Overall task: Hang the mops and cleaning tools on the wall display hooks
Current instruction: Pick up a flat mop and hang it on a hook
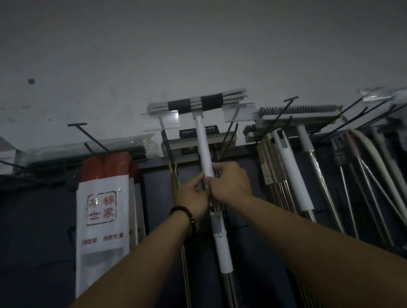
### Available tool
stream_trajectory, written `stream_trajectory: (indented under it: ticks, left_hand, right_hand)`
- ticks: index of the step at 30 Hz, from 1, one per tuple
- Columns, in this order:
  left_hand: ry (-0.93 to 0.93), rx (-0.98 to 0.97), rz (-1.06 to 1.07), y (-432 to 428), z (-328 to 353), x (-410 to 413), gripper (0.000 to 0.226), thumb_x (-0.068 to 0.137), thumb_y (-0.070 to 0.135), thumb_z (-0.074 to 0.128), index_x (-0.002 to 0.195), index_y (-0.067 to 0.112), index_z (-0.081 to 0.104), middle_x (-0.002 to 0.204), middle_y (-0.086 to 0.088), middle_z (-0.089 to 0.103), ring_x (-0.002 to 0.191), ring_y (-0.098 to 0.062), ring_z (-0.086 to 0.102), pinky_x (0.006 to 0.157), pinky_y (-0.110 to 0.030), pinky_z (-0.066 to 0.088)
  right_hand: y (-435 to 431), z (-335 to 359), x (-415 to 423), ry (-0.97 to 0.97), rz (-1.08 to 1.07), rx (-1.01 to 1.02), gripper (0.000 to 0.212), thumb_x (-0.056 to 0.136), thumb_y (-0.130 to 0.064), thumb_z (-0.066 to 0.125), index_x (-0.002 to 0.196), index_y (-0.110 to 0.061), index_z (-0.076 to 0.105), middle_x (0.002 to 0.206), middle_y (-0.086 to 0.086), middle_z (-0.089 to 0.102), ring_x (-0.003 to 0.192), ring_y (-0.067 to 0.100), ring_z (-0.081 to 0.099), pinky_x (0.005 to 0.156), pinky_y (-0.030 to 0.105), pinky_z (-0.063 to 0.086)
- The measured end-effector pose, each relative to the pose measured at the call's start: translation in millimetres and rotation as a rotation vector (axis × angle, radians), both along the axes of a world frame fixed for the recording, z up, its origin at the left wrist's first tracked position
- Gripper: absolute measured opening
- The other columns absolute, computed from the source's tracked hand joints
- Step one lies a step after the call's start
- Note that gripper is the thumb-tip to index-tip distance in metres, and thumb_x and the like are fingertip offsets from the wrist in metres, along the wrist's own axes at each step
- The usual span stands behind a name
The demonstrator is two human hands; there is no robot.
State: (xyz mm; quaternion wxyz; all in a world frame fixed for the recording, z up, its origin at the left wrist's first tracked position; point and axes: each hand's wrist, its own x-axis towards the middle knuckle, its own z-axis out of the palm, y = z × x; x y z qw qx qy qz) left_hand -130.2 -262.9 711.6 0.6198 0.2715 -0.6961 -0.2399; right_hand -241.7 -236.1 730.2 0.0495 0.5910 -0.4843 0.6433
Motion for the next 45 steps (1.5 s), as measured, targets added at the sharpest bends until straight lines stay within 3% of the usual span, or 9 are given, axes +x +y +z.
stream_trajectory:
  ticks: [3, 6, 12, 16, 21, 29, 35, 40, 45]
  left_hand:
    - [0.014, 0.082, 0.009, -24, -11, -7, 0.047, 0.1, 0.012, 0.067, 0.142, 0.033, 0.063, 0.099, -0.017, 0.079, 0.078, -0.032, 0.076, 0.076, -0.049, 0.066]
    - [0.002, 0.119, 0.043, -38, -21, -13, 0.049, 0.098, 0.012, 0.068, 0.143, 0.032, 0.062, 0.092, -0.013, 0.075, 0.063, -0.022, 0.069, 0.064, -0.035, 0.062]
    - [-0.016, 0.214, -0.025, -45, -48, -14, 0.051, 0.098, 0.01, 0.069, 0.144, 0.029, 0.06, 0.106, -0.015, 0.078, 0.081, -0.027, 0.079, 0.061, -0.03, 0.062]
    - [-0.091, 0.286, -0.045, -43, -52, -10, 0.064, 0.095, -0.002, 0.066, 0.15, 0.028, 0.052, 0.093, -0.014, 0.077, 0.06, -0.016, 0.071, 0.051, -0.026, 0.055]
    - [-0.29, 0.274, 0.036, -31, -66, 3, 0.056, 0.096, 0.018, 0.064, 0.151, 0.019, 0.051, 0.107, -0.007, 0.078, 0.088, -0.024, 0.077, 0.075, -0.032, 0.064]
    - [-0.347, 0.293, 0.029, 41, -123, 75, 0.018, 0.094, 0.022, 0.059, 0.107, 0.019, 0.071, 0.086, -0.003, 0.075, 0.071, -0.018, 0.068, 0.058, -0.03, 0.052]
    - [-0.471, 0.252, 0.208, 105, -198, 162, 0.012, 0.091, 0.028, 0.059, 0.099, 0.028, 0.068, 0.089, 0.004, 0.077, 0.082, -0.017, 0.074, 0.072, -0.037, 0.063]
    - [-0.399, 0.325, 0.191, 163, -285, 230, 0.013, 0.101, 0.024, 0.056, 0.103, 0.025, 0.069, 0.09, 0.0, 0.077, 0.071, -0.017, 0.076, 0.06, -0.038, 0.062]
    - [-0.344, 0.484, 0.211, 206, -396, 288, 0.011, 0.095, 0.029, 0.066, 0.085, 0.031, 0.07, 0.079, 0.009, 0.075, 0.071, -0.012, 0.074, 0.06, -0.028, 0.058]
  right_hand:
    - [-18, -8, -7, -0.002, 0.011, 0.038, 0.045, 0.094, -0.027, 0.075, 0.138, -0.026, 0.07, 0.126, 0.003, 0.076, 0.104, 0.023, 0.073, 0.085, 0.029, 0.06]
    - [-34, -20, -12, -0.017, 0.024, 0.073, 0.04, 0.095, -0.022, 0.074, 0.135, -0.021, 0.072, 0.126, 0.004, 0.076, 0.106, 0.022, 0.073, 0.084, 0.026, 0.057]
    - [-54, -42, -18, -0.029, 0.037, 0.127, 0.04, 0.097, -0.017, 0.074, 0.137, -0.015, 0.069, 0.127, 0.008, 0.074, 0.103, 0.021, 0.073, 0.073, 0.02, 0.055]
    - [-58, -49, -17, -0.002, 0.016, 0.116, 0.047, 0.1, -0.02, 0.071, 0.146, -0.018, 0.062, 0.129, 0.009, 0.073, 0.105, 0.023, 0.073, 0.088, 0.03, 0.062]
    - [-43, -74, -7, 0.142, -0.078, 0.179, 0.049, 0.096, -0.011, 0.069, 0.142, -0.014, 0.052, 0.127, 0.013, 0.068, 0.109, 0.028, 0.069, 0.091, 0.039, 0.063]
    - [14, -139, 48, 0.201, -0.094, 0.227, 0.043, 0.098, -0.017, 0.063, 0.14, -0.012, 0.057, 0.128, 0.011, 0.065, 0.107, 0.024, 0.066, 0.09, 0.037, 0.061]
    - [70, -209, 122, 0.112, 0.047, 0.23, 0.019, 0.096, -0.015, 0.067, 0.114, -0.016, 0.073, 0.104, 0.0, 0.074, 0.09, 0.01, 0.067, 0.064, -0.002, 0.039]
    - [123, -296, 194, 0.078, 0.191, 0.335, 0.008, 0.098, -0.014, 0.068, 0.104, -0.016, 0.072, 0.076, -0.016, 0.062, 0.066, -0.006, 0.058, 0.059, 0.003, 0.044]
    - [167, -414, 254, 0.051, 0.302, 0.554, 0.007, 0.104, -0.022, 0.063, 0.103, -0.025, 0.069, 0.095, -0.012, 0.069, 0.082, -0.003, 0.065, 0.068, 0.007, 0.053]
